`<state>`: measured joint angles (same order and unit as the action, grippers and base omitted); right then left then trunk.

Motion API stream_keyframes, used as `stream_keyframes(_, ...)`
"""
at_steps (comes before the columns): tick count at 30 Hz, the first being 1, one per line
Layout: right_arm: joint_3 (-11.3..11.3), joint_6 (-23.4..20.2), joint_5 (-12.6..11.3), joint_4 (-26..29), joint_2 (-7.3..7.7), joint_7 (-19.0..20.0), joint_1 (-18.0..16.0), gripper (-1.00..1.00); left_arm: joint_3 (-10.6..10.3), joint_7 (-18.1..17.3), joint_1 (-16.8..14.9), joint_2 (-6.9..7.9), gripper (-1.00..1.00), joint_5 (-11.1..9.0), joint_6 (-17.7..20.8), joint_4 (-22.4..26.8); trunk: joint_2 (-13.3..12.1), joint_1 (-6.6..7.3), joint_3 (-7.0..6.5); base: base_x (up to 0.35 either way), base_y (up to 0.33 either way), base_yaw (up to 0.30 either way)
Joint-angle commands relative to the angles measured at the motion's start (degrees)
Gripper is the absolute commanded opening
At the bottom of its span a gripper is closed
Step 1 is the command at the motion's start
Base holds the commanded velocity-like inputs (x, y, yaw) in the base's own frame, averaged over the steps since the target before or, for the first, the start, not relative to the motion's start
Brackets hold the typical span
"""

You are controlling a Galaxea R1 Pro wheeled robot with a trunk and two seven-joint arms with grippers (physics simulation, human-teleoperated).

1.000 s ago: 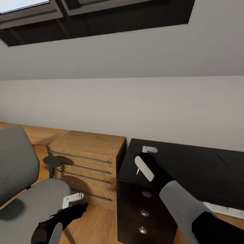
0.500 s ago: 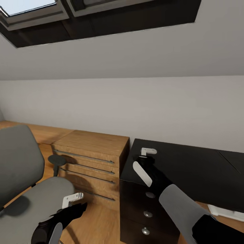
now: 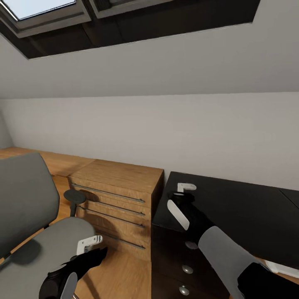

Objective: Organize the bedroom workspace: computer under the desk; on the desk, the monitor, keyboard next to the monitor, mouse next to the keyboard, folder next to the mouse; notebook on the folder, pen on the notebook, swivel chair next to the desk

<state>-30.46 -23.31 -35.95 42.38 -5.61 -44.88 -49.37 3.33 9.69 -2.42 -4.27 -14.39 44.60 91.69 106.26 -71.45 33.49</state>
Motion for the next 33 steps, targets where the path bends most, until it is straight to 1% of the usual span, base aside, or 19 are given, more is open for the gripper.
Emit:
stream_keyframes(1,-0.22,-0.3,-0.29,-0.27,0.04,-0.26,-0.07,1.0,0.06,0.41,-0.04,-0.04,1.0,-0.61,0.25,0.07,0.04,0.01,0.07,0.0,0.0,0.0)
stream_keyframes(4,-0.64,-0.27,-0.64,-1.23,-0.23,-1.24,0.01,1.0,-0.08,0.42,-0.04,-0.27,1.0,-0.58,0.26,0.07,0.04,0.01,0.07,0.0,0.0,0.0)
stream_keyframes(10,-1.07,-0.2,-0.82,-3.16,1.52,-2.14,0.12,1.0,0.33,0.41,-0.04,-0.71,1.0,-0.63,0.3,0.27,0.04,0.01,0.07,0.0,0.0,0.0)
stream_keyframes(16,-1.18,-0.16,-0.87,-4.92,2.02,-2.3,0.15,1.0,0.52,0.41,-0.04,-0.81,1.0,-0.64,0.31,0.39,0.04,0.01,0.07,0.0,0.0,0.0)
stream_keyframes(29,-1.18,-0.18,-0.91,-4.94,2.09,-2.24,0.15,1.0,0.45,0.41,-0.04,-0.82,1.0,-0.64,0.31,0.42,5.25,-2.85,2.4,0.0,0.0,0.0)
stream_keyframes(33,-1.18,-0.17,-1.01,-4.96,2.08,-2.23,0.15,1.0,0.45,0.41,-0.04,-0.82,1.0,-0.64,0.31,0.42,5.25,-2.85,2.4,0.0,0.0,0.0)
